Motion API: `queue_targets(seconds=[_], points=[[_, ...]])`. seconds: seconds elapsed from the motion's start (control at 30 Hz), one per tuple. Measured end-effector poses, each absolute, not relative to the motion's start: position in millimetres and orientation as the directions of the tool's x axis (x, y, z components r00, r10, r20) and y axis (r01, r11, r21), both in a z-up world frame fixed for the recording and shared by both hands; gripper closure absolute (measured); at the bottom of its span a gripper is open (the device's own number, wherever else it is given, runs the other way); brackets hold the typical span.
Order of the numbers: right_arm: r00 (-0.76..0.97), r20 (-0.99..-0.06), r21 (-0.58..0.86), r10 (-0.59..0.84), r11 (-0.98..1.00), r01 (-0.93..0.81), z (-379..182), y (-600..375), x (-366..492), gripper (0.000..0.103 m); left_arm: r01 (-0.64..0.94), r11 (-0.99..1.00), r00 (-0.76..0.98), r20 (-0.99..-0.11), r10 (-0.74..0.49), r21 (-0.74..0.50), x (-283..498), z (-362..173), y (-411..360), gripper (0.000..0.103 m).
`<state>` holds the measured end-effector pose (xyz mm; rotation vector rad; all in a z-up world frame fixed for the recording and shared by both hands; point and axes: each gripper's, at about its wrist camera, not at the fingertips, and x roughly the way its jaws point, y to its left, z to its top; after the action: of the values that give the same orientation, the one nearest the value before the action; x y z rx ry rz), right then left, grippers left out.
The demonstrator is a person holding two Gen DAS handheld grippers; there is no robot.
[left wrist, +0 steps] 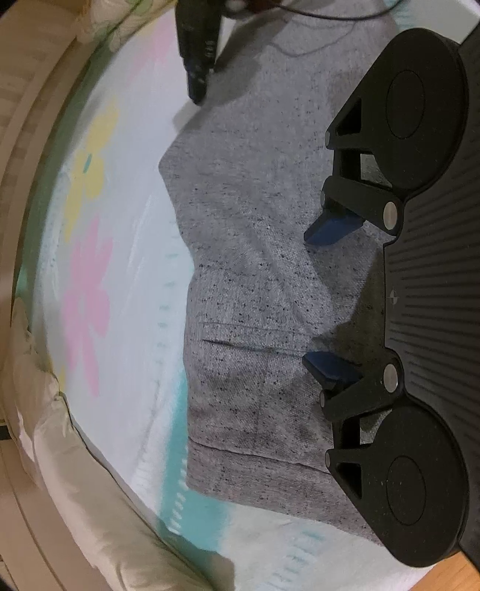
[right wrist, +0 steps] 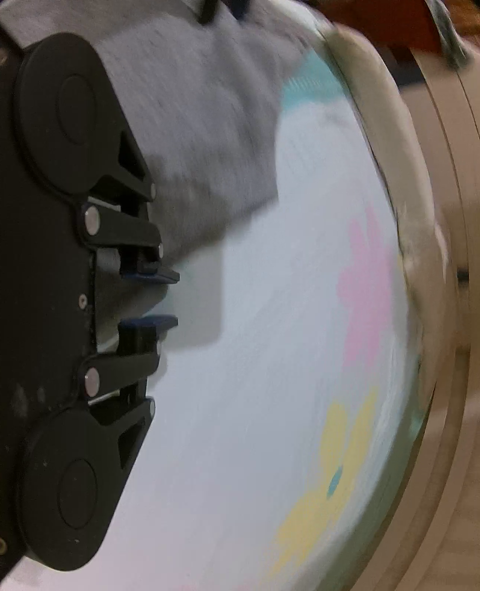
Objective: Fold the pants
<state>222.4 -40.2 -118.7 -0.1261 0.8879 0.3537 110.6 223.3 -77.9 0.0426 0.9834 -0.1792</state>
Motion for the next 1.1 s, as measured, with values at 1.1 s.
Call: queue_targets(seconds=[1.1], points=[[0.563, -0.757, 0.095, 0.333, 0.908, -0.409, -58.7, -114.3, 124.3, 0.067, 0.324, 0.941, 0.463, -0.85, -0.252, -0.102, 133.7, -35.9, 55.6, 0.039]])
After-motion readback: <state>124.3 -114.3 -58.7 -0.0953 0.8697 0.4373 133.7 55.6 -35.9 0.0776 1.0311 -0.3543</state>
